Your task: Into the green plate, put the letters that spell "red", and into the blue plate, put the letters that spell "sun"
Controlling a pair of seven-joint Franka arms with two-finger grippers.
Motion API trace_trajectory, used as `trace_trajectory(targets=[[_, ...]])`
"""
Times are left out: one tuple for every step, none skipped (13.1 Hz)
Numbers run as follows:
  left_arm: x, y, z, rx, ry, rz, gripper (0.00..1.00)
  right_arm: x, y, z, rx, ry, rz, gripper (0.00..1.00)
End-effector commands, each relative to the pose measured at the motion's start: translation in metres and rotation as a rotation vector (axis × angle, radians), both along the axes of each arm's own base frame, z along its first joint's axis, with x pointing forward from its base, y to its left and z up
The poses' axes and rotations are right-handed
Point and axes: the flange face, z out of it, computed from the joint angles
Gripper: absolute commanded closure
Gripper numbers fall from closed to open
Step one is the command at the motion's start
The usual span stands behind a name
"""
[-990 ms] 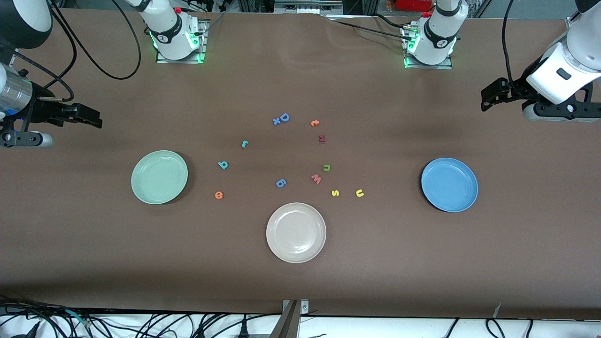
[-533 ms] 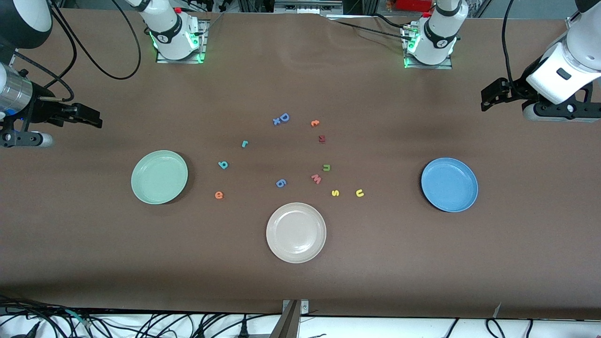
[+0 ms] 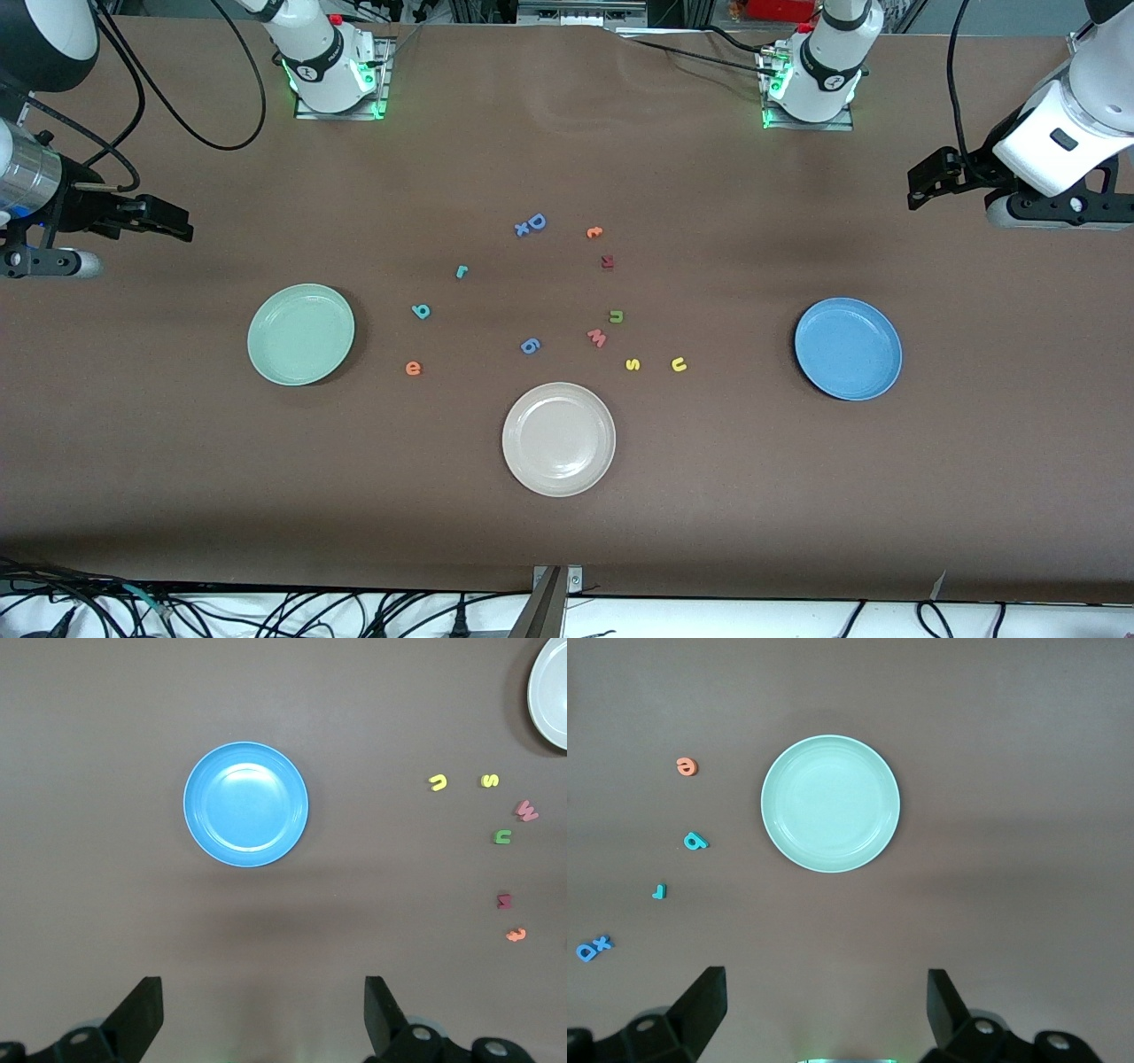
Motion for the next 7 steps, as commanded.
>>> trace_trajectory(targets=[[0.0028,0.0003,0.0064,0.013,0.003,0.005,0.00,0.0011,0.0019,0.0038,0.010,-0.003,0.009,0.00],[0.0029,0.0011,0.0064,0.013,0.003,0.006,0.00,0.0011,0.0019,0.0038,0.010,-0.003,0.006,0.00],[0.0028,0.0003,0.0064,0.013,0.003,0.005,0.00,0.0009,0.0019,0.0037,0.009,-0.001,0.003,0.00],[0.0028,0.0003,0.0064,0.013,0.003,0.005,0.00,0.0011,0.0022,0.0038,0.012,-0.003,0.001,0.00],[0.0028,0.0003,0.0064,0.013,0.003,0.005,0.00,0.0011,0.0014,0.0038,0.012,-0.003,0.001,0.00],[0.0028,0.0003,0.0064,0.013,0.003,0.005,0.00,0.0011,0.0016,0.0038,0.014,-0.003,0.001,0.00],[0.0028,0.0003,0.0064,0.013,0.003,0.005,0.00,0.0011,0.0016,0.0038,0.014,-0.003,0.001,0.00]])
